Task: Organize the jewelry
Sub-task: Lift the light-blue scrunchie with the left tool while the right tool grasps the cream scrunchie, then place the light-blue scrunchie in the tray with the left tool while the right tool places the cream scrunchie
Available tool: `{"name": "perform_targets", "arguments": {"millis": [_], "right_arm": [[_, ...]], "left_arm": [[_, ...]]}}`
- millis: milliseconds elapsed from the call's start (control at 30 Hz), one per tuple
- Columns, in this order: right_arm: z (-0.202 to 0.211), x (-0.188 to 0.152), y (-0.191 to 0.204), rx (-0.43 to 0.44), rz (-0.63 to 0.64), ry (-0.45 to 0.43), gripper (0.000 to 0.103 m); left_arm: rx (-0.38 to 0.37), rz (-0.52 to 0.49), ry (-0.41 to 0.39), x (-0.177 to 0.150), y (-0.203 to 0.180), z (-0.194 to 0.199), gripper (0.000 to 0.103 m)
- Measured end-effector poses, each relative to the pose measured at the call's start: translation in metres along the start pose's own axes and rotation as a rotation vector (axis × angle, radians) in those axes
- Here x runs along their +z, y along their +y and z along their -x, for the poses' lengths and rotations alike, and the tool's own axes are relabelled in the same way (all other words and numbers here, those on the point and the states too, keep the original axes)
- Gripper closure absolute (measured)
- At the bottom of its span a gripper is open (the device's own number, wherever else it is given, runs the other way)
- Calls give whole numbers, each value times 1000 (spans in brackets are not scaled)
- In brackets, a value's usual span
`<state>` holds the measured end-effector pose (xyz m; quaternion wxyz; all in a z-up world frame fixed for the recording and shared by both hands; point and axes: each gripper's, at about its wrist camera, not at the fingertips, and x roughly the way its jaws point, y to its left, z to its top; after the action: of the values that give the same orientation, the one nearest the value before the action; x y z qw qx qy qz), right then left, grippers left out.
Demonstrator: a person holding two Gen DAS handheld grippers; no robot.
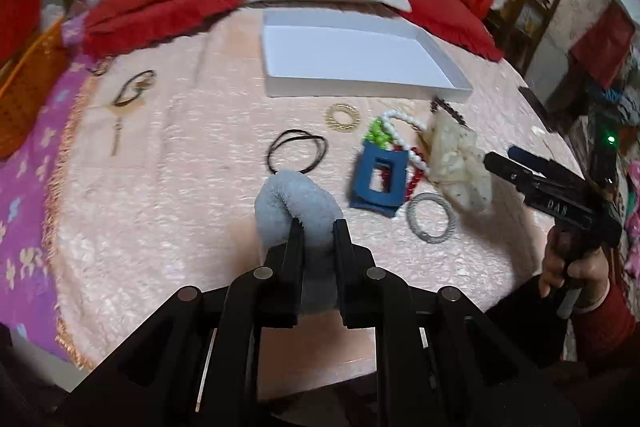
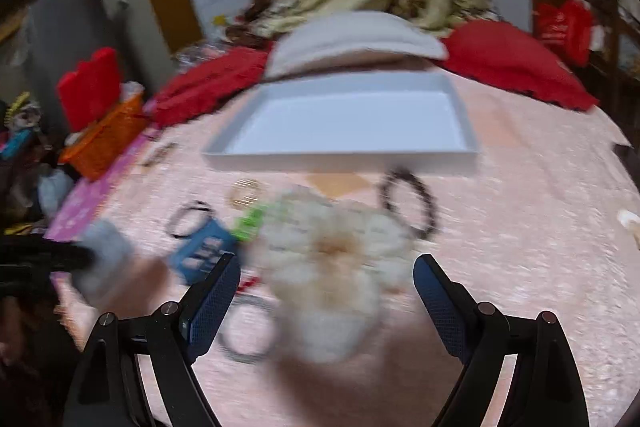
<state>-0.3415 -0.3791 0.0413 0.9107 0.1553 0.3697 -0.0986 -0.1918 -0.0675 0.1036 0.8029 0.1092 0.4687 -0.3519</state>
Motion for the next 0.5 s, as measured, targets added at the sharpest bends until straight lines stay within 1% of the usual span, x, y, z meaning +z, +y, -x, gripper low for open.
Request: {"name": "perform_targets", "arguments": {"millis": [33, 100, 167, 200, 300, 367, 400, 433, 467, 500], "right_arm": [[-3, -1, -9, 4, -28, 11, 20], [-9, 0, -18, 4, -56, 22, 22], [-16, 3, -21, -1, -69, 24, 22], [-20, 5, -22, -1, -80, 28, 24], [-36, 8, -20, 42, -115, 56, 32], [-47, 6, -17, 52, -121, 85, 43], [-53, 5, -15, 50, -123, 104, 59], [-55, 5, -15, 51, -129, 113, 68], [-52, 4, -15, 54, -137, 102, 72], [-51, 4, -16, 70, -146, 104, 81]], "left_arm": [[2, 5, -6, -3, 2, 1, 90], [-2, 17, -16, -9, 3, 0, 90], [-2, 22, -22, -13, 2, -1, 90], [6, 21, -25, -14, 1, -2, 90], [24, 13, -32, -15, -4, -6, 90], [9, 14, -35, -15, -7, -7, 90], [4, 16, -37, -16, -8, -6, 90], [0, 18, -39, -16, -9, -6, 90], [-3, 21, -44, -16, -10, -6, 90], [-5, 22, -48, -15, -11, -5, 90]]}}
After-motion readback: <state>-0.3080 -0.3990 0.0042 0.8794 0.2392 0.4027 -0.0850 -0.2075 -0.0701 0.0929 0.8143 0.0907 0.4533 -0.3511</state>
